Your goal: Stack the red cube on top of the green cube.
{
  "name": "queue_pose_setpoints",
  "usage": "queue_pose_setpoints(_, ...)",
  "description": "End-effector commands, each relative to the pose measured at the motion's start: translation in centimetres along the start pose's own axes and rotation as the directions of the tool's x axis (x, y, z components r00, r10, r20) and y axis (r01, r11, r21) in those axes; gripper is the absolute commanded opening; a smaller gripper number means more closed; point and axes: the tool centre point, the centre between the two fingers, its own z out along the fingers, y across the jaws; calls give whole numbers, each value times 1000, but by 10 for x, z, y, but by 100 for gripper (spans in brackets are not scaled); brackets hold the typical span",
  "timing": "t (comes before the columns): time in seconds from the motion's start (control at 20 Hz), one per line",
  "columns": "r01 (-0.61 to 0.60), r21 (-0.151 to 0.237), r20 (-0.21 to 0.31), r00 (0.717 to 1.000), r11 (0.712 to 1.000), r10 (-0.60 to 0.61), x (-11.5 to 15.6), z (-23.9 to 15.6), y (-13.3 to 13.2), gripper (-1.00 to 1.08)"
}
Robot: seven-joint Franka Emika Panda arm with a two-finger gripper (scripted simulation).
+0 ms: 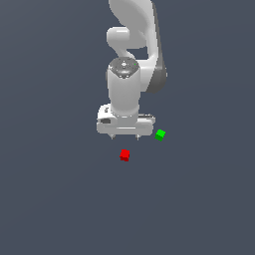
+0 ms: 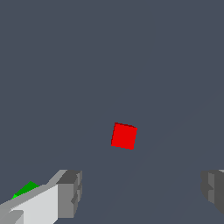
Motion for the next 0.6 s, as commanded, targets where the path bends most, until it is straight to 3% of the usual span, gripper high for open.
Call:
queue_pose_setpoints(0.0,0,0,0,1000,1000,0,0,0,0,100)
queue_pose_setpoints(0.55,-83,-1,8,997,997,83,0,45,1,100)
